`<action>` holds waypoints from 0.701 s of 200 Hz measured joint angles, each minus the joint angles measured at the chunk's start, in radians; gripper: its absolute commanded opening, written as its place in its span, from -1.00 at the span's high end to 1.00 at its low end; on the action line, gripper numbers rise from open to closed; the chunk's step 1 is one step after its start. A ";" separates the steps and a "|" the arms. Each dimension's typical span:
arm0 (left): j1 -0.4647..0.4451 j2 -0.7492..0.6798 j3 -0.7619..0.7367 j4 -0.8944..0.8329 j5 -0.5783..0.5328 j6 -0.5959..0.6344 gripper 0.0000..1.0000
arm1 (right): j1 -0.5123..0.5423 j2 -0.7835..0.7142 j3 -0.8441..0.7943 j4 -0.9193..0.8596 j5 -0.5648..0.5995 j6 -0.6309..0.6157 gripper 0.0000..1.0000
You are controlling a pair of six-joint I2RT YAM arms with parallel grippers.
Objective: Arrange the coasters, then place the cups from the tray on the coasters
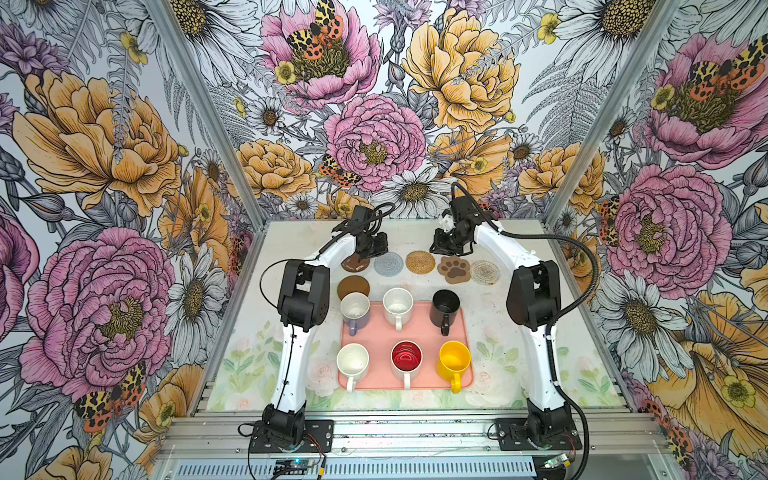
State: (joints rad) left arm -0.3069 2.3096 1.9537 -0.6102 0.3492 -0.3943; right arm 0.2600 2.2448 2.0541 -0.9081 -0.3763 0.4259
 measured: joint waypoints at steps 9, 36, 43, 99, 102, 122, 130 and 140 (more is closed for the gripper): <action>0.000 -0.028 -0.021 -0.001 0.000 0.000 1.00 | -0.010 -0.048 -0.062 0.013 0.014 -0.011 0.81; 0.001 -0.140 -0.092 0.013 0.000 0.000 1.00 | -0.060 -0.173 -0.291 0.074 0.043 -0.032 0.94; 0.002 -0.167 -0.110 0.017 0.000 0.000 1.00 | -0.073 -0.193 -0.345 0.087 0.046 -0.033 0.96; 0.010 -0.293 -0.257 0.062 -0.002 0.000 1.00 | -0.144 -0.229 -0.630 0.182 0.042 -0.031 1.00; 0.010 -0.296 -0.264 0.063 -0.002 0.000 1.00 | -0.143 -0.229 -0.632 0.187 0.040 -0.031 1.00; 0.010 -0.311 -0.309 0.064 -0.006 0.000 1.00 | -0.143 -0.229 -0.637 0.216 0.032 -0.030 1.00; 0.010 -0.317 -0.322 0.064 -0.008 0.000 1.00 | -0.143 -0.229 -0.637 0.229 0.032 -0.026 1.00; 0.010 -0.328 -0.336 0.065 -0.012 0.000 1.00 | -0.144 -0.227 -0.637 0.242 0.031 -0.023 1.00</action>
State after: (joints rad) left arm -0.2966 1.9820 1.6180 -0.5453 0.3374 -0.3943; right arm 0.1162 2.0182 1.4170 -0.6662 -0.3450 0.4030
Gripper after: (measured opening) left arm 0.048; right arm 0.049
